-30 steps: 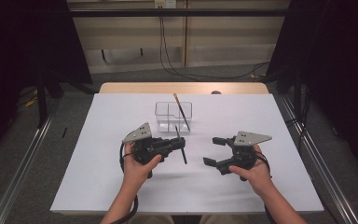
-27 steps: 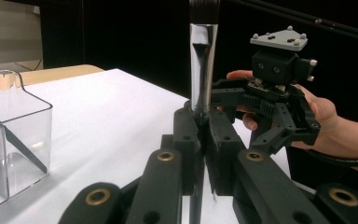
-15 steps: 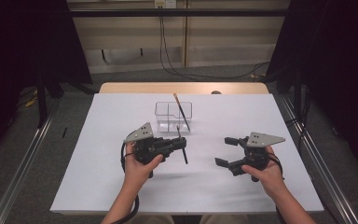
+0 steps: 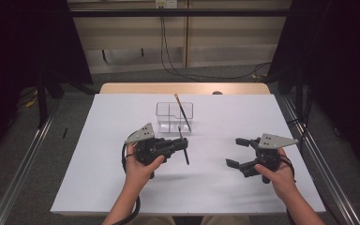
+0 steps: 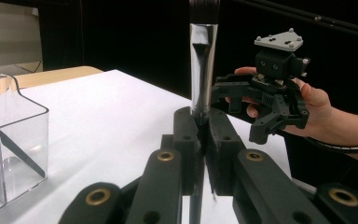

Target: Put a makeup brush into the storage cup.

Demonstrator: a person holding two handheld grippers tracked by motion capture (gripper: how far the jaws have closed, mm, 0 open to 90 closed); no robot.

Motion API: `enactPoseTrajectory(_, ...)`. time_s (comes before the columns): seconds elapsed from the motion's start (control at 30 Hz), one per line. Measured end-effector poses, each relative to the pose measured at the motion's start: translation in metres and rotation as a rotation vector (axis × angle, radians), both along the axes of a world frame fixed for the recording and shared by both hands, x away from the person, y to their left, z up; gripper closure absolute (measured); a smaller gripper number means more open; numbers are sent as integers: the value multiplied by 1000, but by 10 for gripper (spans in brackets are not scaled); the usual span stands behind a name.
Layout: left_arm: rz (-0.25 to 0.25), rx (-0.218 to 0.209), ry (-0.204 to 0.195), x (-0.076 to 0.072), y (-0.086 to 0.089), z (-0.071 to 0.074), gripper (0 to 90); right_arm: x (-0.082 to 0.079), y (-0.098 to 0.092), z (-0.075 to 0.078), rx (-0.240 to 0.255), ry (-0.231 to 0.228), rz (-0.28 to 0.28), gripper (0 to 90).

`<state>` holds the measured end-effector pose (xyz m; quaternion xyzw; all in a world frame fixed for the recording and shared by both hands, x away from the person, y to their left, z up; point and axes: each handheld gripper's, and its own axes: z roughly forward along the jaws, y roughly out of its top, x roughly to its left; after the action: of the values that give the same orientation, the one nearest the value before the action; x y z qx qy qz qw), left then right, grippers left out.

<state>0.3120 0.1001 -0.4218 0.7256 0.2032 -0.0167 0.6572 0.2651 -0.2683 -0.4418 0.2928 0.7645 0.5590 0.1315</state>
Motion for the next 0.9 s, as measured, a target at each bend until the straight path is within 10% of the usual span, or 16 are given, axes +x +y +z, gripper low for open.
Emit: enactPoseTrajectory(0.9, -5, -1, -5, -1, -4, 0, 839, -8, -29, -3, -23, 9, -40, 86)
